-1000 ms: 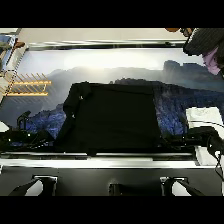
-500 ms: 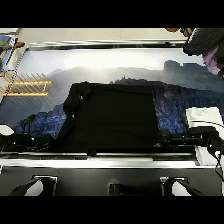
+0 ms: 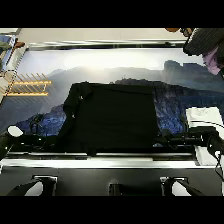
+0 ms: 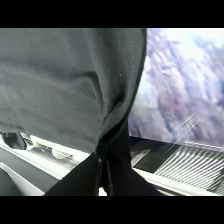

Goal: Fold the clothes and pants, and hang the long-sleeved shirts on hangers.

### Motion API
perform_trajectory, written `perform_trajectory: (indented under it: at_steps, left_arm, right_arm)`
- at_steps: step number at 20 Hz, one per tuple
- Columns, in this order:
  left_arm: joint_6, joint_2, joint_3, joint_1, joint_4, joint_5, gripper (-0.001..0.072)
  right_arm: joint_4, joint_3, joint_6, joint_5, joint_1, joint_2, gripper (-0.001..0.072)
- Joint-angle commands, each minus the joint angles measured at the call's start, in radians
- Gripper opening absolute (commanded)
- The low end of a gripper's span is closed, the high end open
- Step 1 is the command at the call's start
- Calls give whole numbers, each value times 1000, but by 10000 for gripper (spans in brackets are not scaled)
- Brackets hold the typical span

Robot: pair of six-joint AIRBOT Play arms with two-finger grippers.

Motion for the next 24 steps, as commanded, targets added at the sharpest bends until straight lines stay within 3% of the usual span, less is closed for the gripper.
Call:
perform_trajectory:
  at_steps: [1,2,4,5,9,12,20,24]
  left_arm:
    - [-6,-34,-3,-40,5,37,408]
    - [-7,-41,-3,-47,4,37,348]
    - [-22,-41,0,-54,-3,35,46]
    - [-22,-40,6,-54,-27,35,20]
    - [-22,-28,109,-54,-160,34,19]
    - [-22,1,311,-54,-235,34,19]
    - [-141,80,1141,-54,-247,34,19]
    - [-248,184,1390,-53,-134,35,19]
  right_arm:
    - [13,0,0,-12,0,1,29]
    - [16,0,0,-14,0,1,29]
    - [26,0,0,-27,0,1,29]
    - [44,0,-10,-37,0,5,28]
    - [200,30,-78,-24,0,85,28]
    - [336,167,-98,8,0,151,27]
    - [349,1063,66,2,0,205,27]
    - [296,1456,174,-4,0,267,27]
